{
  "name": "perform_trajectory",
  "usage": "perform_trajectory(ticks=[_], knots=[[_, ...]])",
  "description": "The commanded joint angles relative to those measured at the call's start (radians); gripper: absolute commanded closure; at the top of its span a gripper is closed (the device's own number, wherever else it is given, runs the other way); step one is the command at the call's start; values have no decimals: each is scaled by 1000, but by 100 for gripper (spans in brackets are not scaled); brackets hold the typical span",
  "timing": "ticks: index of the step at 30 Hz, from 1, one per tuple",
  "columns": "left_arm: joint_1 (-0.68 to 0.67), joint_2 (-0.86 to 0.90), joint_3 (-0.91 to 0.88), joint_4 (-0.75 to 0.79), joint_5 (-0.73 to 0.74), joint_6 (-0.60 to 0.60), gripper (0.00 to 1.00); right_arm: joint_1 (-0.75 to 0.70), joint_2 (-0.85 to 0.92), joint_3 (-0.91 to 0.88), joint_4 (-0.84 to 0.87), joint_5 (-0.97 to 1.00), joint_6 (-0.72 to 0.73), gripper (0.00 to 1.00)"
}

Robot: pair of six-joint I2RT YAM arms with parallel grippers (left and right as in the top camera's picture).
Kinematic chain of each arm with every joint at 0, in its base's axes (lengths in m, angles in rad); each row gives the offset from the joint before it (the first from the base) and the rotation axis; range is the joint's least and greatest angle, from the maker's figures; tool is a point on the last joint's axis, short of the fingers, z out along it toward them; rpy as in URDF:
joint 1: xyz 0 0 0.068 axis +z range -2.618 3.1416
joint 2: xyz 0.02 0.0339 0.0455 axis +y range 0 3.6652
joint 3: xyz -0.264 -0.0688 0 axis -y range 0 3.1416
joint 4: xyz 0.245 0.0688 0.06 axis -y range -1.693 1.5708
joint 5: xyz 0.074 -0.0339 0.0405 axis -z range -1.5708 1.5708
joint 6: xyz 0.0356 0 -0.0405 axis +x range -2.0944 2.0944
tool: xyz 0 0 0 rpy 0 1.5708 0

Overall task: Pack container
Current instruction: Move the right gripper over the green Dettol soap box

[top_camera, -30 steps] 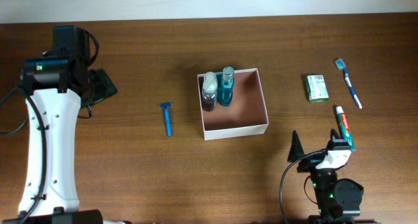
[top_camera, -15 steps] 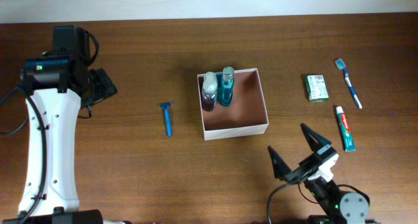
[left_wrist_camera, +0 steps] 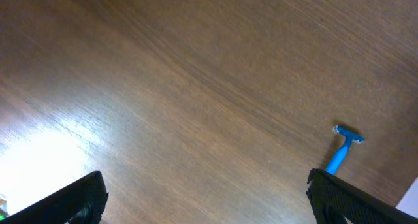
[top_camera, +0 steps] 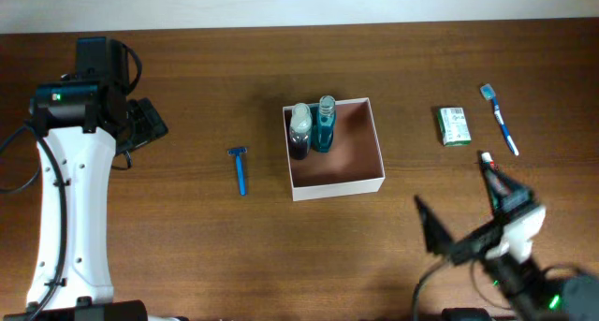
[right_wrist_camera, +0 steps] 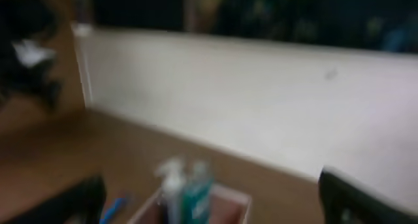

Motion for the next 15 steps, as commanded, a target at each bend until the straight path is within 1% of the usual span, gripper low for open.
perform_trajectory(ticks=[1, 5, 9, 12, 14, 15], knots=[[2, 5, -5, 2, -8, -17, 1, 0, 248, 281, -185, 192, -157, 2], [2, 6, -5, 3, -8, -17, 0, 0, 616, 738, -578, 265, -261, 2], [2, 5, -5, 2, -8, -17, 1, 0, 974, 1202, -976, 323, -333, 2], [2, 6, -5, 3, -8, -17, 1, 0, 1191, 1476, -1162, 314, -296, 2], [2, 6, -5, 3, -8, -17, 1, 1, 1289, 1580, -1236, 314, -280, 2], [2, 6, -5, 2, -8, -17, 1, 1, 1326, 1608, -1246, 319, -272, 2]])
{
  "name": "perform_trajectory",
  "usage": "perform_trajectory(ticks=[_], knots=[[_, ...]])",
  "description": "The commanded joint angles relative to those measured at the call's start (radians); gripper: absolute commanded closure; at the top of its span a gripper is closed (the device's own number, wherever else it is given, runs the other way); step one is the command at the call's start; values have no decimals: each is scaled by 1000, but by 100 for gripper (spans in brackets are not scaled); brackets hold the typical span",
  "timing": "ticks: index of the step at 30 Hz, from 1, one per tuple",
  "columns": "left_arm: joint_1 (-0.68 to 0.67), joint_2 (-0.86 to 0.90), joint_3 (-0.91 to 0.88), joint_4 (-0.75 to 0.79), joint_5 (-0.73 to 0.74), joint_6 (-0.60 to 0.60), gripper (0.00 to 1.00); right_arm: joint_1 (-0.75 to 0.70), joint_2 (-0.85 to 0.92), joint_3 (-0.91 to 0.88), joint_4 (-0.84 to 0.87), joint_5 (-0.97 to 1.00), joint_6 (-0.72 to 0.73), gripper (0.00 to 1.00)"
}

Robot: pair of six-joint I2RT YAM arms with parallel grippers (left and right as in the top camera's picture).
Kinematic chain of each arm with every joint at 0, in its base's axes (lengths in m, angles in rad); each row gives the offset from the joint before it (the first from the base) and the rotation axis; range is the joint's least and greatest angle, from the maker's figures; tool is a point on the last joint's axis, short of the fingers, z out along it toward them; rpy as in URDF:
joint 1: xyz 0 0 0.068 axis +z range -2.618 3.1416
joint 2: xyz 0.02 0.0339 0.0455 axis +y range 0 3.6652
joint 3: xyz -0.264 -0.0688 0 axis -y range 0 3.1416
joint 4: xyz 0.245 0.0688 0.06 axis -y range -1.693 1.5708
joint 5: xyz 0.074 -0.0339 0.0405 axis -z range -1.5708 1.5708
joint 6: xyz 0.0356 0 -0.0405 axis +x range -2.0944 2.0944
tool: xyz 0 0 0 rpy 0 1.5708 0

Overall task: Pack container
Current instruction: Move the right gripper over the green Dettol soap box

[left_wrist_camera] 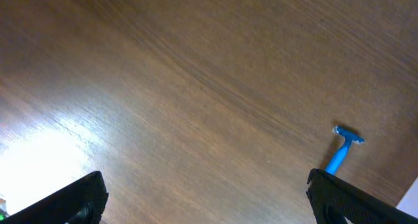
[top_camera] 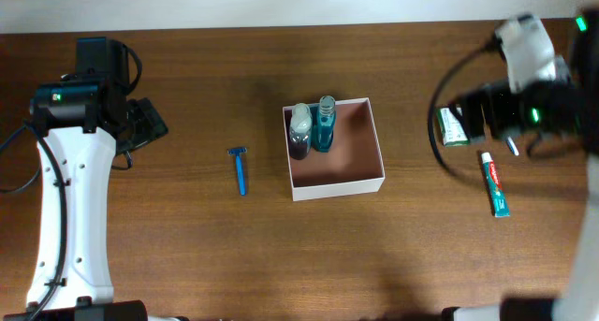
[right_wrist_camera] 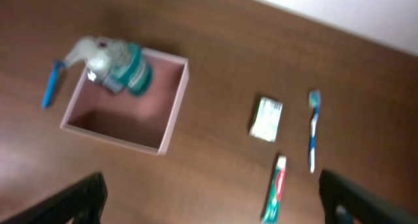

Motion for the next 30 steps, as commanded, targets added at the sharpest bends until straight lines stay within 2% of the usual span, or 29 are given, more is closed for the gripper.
perform_trajectory(ticks=[1, 5, 12, 17, 19, 30], knots=[[2, 6, -3, -1, -7, -13, 1, 0, 105, 104, -31, 44, 15, 2], [2, 6, -3, -1, -7, -13, 1, -19, 179, 104, -26, 166, 38, 1], [2, 5, -3, 0, -7, -13, 1, -185, 223, 104, -22, 146, 72, 2], [2, 5, -3, 0, -7, -13, 1, -352, 266, 101, 5, -142, 71, 2], [2, 5, -3, 0, -7, -13, 1, -397, 290, 98, -7, -200, 71, 2], [2, 6, -3, -1, -7, -13, 1, -367, 451, 77, -3, -133, 68, 2]])
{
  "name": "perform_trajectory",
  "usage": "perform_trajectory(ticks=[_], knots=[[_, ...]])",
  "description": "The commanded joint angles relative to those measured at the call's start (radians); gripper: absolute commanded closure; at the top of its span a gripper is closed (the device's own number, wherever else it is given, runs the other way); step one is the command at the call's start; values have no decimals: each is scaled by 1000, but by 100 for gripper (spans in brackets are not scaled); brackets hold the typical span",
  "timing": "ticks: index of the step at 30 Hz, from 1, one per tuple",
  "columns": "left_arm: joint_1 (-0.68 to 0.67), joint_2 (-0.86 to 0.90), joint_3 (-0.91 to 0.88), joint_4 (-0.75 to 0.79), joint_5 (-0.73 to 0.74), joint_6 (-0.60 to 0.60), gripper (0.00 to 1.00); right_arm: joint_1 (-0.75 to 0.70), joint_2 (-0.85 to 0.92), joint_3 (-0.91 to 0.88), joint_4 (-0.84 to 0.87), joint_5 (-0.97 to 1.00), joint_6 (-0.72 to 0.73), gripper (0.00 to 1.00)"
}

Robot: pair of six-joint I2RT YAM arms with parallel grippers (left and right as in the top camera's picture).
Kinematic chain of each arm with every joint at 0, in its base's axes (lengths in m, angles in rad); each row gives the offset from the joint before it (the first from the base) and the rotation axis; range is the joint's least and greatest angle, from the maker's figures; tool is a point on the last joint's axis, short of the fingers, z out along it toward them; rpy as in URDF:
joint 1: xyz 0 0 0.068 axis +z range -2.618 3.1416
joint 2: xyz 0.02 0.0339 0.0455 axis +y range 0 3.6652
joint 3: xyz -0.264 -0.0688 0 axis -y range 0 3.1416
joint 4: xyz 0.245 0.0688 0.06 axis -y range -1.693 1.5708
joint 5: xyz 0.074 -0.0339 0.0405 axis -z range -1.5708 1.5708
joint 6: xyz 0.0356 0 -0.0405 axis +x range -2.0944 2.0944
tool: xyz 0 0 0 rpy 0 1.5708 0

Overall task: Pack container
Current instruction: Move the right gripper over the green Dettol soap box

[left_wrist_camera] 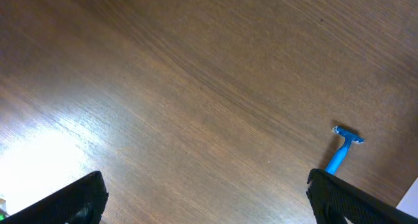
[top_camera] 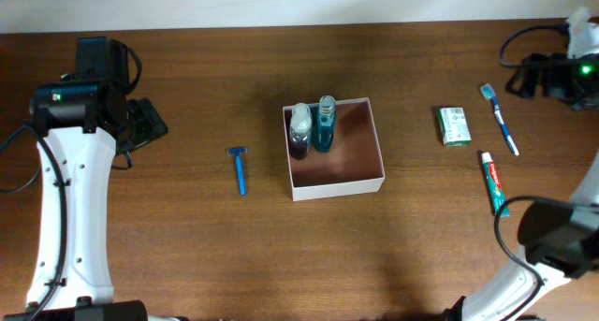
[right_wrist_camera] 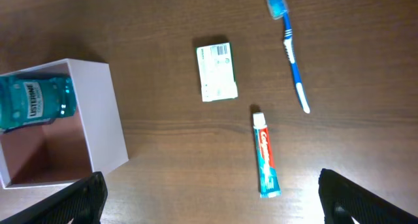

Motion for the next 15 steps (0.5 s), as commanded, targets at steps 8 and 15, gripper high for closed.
perform_trajectory(ticks=[8, 15], knots=[[2, 6, -3, -1, -7, -13, 1, 55, 146, -6, 59, 9, -44, 2], [2, 6, -3, -1, -7, -13, 1, 134, 227, -16, 69, 124, -40, 2]])
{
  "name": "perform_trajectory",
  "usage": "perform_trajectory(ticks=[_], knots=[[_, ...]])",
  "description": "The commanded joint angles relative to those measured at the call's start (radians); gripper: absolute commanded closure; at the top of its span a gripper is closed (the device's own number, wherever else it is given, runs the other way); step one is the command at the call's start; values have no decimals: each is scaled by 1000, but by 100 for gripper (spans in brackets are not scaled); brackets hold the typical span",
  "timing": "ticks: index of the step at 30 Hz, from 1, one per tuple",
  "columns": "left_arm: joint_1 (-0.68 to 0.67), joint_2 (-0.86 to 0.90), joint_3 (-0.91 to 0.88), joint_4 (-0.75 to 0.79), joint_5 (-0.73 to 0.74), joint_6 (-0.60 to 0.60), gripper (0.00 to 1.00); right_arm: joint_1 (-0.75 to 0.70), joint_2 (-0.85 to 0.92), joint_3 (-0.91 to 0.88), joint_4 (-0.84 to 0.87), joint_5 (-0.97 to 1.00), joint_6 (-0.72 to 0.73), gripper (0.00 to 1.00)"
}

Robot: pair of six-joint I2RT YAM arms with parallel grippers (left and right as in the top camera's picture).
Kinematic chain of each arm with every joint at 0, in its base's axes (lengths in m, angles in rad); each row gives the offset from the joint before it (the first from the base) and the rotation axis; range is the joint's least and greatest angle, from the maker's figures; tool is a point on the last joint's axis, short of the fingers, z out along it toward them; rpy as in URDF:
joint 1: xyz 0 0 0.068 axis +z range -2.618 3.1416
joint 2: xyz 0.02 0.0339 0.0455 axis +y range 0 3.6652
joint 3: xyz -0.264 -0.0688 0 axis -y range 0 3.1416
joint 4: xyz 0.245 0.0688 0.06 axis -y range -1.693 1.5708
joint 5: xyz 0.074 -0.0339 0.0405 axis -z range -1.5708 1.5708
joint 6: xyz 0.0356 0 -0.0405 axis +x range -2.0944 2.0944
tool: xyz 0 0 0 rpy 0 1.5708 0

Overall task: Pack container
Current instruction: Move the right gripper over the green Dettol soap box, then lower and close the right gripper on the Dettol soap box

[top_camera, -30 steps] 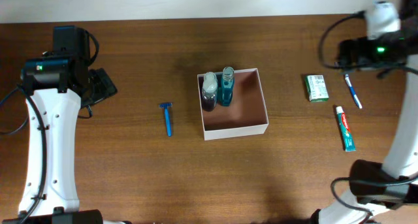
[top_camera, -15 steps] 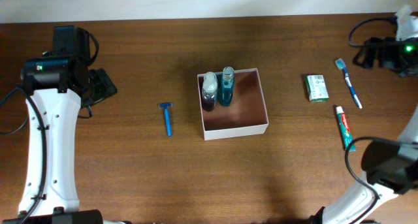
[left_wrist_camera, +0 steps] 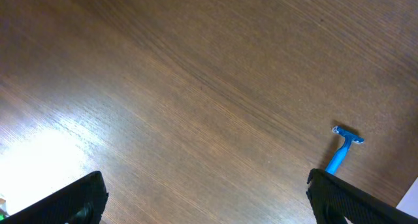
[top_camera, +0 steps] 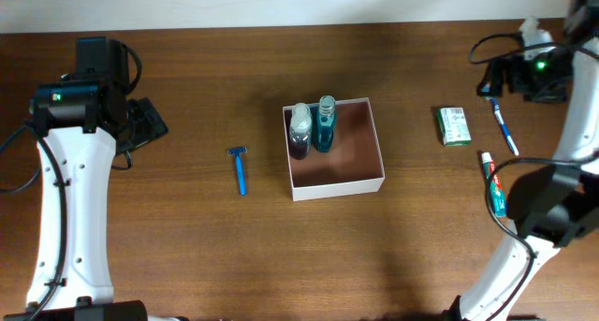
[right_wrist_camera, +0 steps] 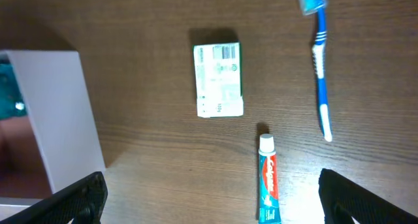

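A white box [top_camera: 337, 186] with a pink inside stands mid-table. A clear spray bottle [top_camera: 299, 132] and a blue mouthwash bottle [top_camera: 324, 124] stand upright in its back left corner. A blue razor [top_camera: 240, 169] lies left of the box. To the right lie a green soap box [right_wrist_camera: 219, 88], a toothbrush [right_wrist_camera: 319, 54] and a toothpaste tube [right_wrist_camera: 268, 179]. My right gripper [right_wrist_camera: 212, 208] hangs open high above these three, holding nothing. My left gripper [left_wrist_camera: 209, 204] is open over bare wood at the far left, the razor [left_wrist_camera: 343, 149] beyond it.
The brown table [top_camera: 187, 255] runs to a pale wall at the back. The box wall [right_wrist_camera: 59, 113] shows at the left of the right wrist view. The left arm [top_camera: 70, 199] runs along the left side. The right arm [top_camera: 552, 209] rises along the right edge.
My right wrist has come in from the far back right corner toward the toothbrush and soap box, which look larger in its view. Left arm and all objects are unchanged.
First my right arm was low at the table's front right, its camera facing the wall. Then it was over the soap box, then at the far back right corner, and now back nearer the toothbrush. It stayed open. The left arm never moved.
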Motion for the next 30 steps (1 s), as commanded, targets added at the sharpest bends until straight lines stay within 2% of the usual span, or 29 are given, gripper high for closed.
perform_trajectory(ticks=[1, 4, 10, 23, 30], knots=[[2, 5, -3, -1, -7, -13, 1, 58, 49, -9, 3, 72, -11, 2], [2, 6, -3, -1, -7, -13, 1, 105, 87, -10, 4, 151, -7, 2], [2, 5, -3, -1, -7, -13, 1, 153, 164, -9, 15, 365, 125, 2], [2, 5, -3, -1, -7, -13, 1, 148, 219, -34, 42, 308, 120, 2], [2, 6, -3, -1, -7, -13, 1, 148, 219, -77, 92, 178, 82, 2]])
